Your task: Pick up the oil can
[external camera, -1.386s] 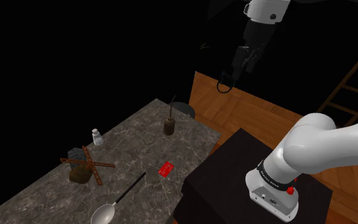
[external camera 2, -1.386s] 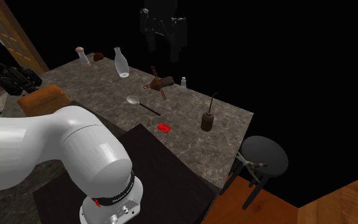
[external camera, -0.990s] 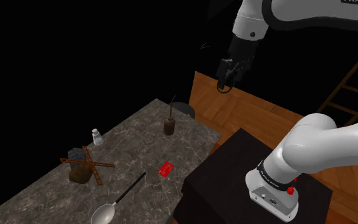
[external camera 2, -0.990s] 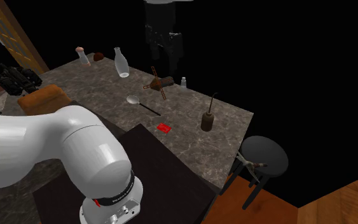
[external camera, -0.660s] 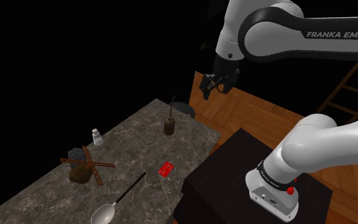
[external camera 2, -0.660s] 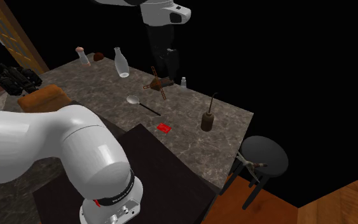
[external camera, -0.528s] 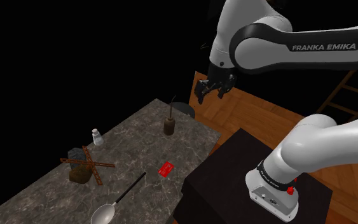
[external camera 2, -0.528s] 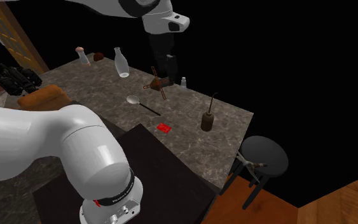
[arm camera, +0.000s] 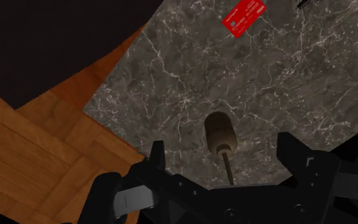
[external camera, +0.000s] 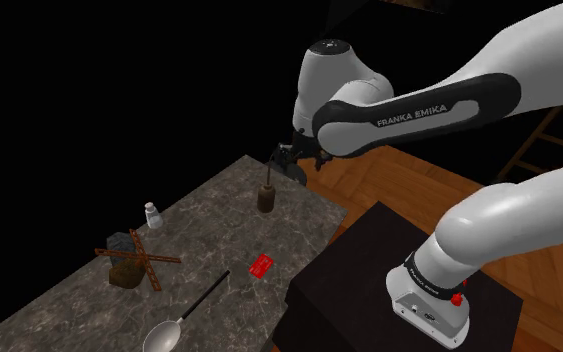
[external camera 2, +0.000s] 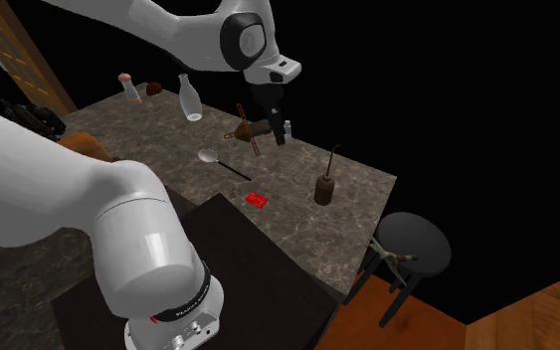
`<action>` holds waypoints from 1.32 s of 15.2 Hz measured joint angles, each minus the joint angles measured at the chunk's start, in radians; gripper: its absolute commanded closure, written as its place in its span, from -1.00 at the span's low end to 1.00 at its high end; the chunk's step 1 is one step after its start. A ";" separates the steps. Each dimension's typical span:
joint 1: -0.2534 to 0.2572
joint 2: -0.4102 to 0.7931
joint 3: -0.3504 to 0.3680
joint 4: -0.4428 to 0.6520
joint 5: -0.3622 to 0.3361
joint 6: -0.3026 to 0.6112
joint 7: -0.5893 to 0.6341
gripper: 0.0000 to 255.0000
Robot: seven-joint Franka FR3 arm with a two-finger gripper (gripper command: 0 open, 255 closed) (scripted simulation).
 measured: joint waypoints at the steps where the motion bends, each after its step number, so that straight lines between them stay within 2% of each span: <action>1: -0.033 0.050 0.034 0.011 -0.028 0.043 0.056 -1.00; 3: -0.095 0.127 0.092 0.028 -0.093 0.105 0.167 -1.00; 6: -0.203 0.263 0.189 0.063 -0.247 0.187 0.377 -1.00; 8: -0.273 0.372 0.242 0.111 -0.398 0.206 0.548 -1.00; 10: -0.308 0.495 0.262 0.168 -0.573 0.201 0.733 -1.00; 12: -0.296 0.620 0.233 0.230 -0.746 0.183 0.912 -1.00; 15: -0.239 0.763 0.156 0.324 -0.916 0.147 1.103 -1.00; 17: -0.201 0.843 0.101 0.382 -0.999 0.128 1.204 -1.00; 20: -0.140 0.961 0.030 0.493 -1.083 0.088 1.322 -1.00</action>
